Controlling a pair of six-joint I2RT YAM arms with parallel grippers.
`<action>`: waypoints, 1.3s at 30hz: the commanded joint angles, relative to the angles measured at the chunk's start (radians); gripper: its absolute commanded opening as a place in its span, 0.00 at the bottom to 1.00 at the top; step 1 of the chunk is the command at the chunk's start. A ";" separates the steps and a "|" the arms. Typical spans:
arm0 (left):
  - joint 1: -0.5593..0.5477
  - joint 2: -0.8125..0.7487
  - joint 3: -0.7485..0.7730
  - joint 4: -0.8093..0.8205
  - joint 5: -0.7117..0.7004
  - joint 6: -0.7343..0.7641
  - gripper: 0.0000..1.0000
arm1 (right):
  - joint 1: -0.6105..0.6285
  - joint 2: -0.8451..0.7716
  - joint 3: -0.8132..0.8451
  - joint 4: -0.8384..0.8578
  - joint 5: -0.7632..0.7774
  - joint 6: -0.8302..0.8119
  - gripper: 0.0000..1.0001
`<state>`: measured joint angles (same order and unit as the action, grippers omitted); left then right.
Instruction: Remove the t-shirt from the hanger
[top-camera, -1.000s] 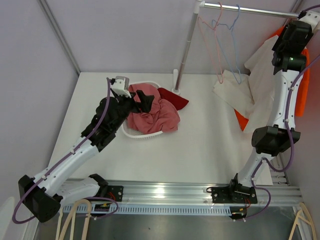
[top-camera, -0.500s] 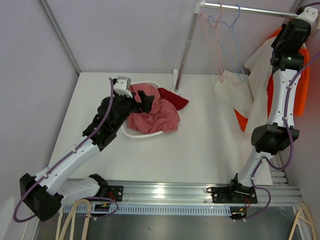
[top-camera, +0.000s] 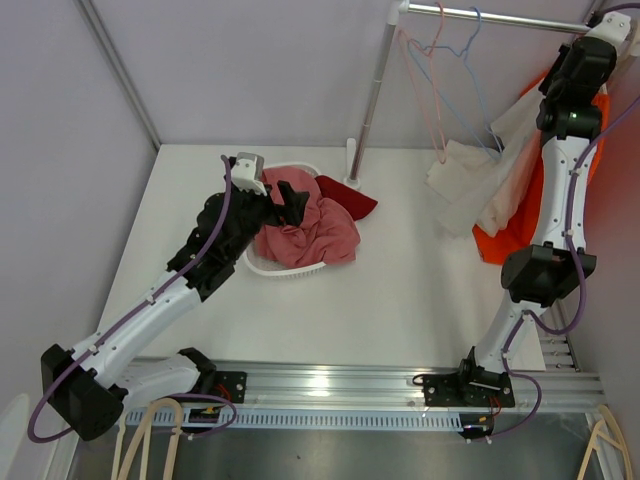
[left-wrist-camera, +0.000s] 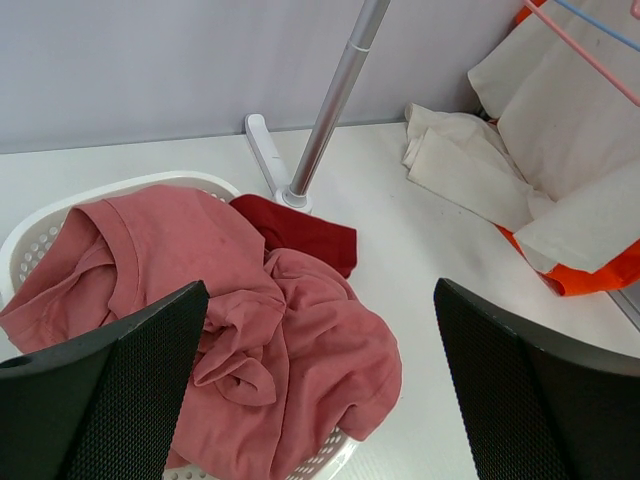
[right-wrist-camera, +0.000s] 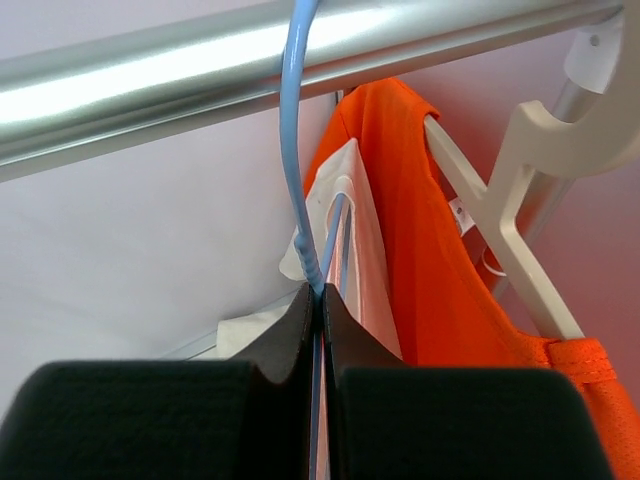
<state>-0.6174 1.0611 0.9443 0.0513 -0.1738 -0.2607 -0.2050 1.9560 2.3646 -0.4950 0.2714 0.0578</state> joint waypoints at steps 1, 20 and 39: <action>-0.007 0.004 -0.002 0.050 -0.004 0.017 1.00 | 0.042 -0.008 0.055 0.070 -0.028 -0.035 0.00; -0.050 -0.009 0.013 0.055 -0.020 0.021 1.00 | 0.180 -0.190 -0.019 0.104 0.026 -0.179 0.00; -0.341 -0.108 0.056 0.025 -0.089 0.118 1.00 | 0.357 -0.580 -0.390 -0.049 0.319 0.062 0.00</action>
<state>-0.9047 0.9775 0.9638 0.0505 -0.2508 -0.2043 0.1078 1.4445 1.9980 -0.5396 0.4541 0.0437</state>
